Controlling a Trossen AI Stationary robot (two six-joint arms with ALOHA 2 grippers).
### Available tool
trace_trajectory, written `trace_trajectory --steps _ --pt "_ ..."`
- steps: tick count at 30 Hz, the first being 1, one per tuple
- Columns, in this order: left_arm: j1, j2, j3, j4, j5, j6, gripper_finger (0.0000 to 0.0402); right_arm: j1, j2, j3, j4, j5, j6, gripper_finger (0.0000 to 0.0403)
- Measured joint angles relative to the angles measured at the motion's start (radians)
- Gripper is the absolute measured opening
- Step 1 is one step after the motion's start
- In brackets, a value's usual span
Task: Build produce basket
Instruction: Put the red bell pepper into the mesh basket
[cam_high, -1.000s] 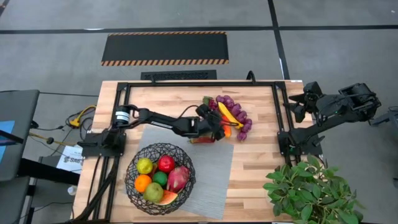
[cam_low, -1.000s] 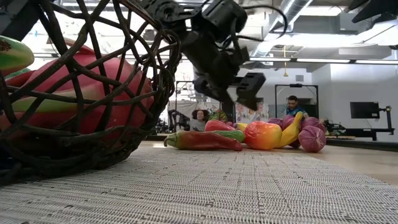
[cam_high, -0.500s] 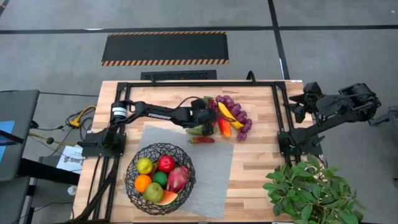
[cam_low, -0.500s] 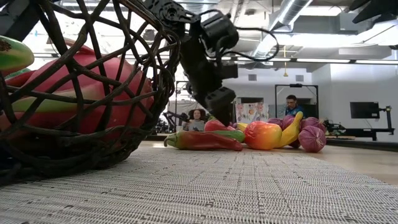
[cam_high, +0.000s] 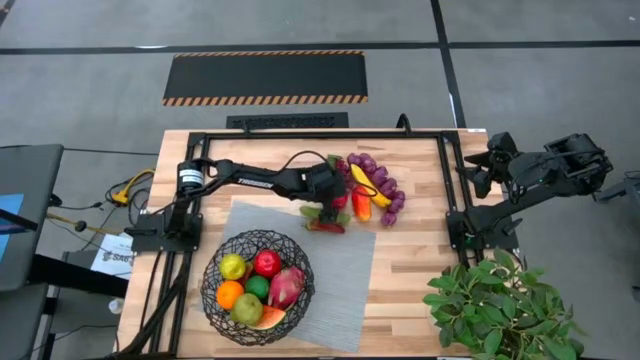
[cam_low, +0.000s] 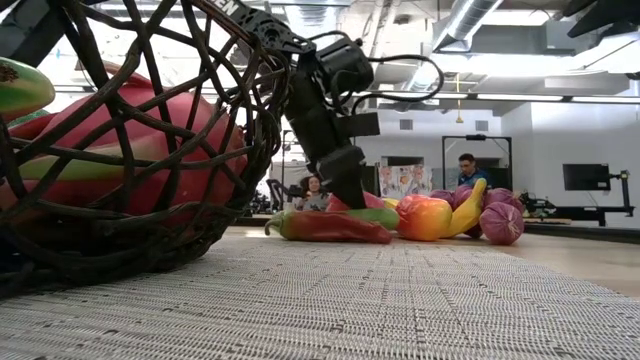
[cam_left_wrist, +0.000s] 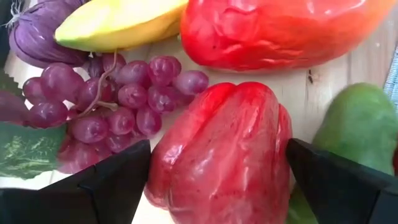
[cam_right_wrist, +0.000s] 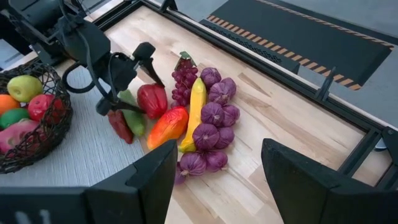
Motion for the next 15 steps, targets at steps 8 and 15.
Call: trace_trajectory --steps 8,15 --pt "-0.002 0.000 0.000 -0.001 -0.020 -0.026 0.0340 0.000 0.000 0.000 0.000 0.000 0.009 0.0255" --pt "-0.007 0.000 0.002 -0.004 -0.035 -0.063 0.0274 0.000 0.000 0.000 0.000 0.000 0.009 0.0255"
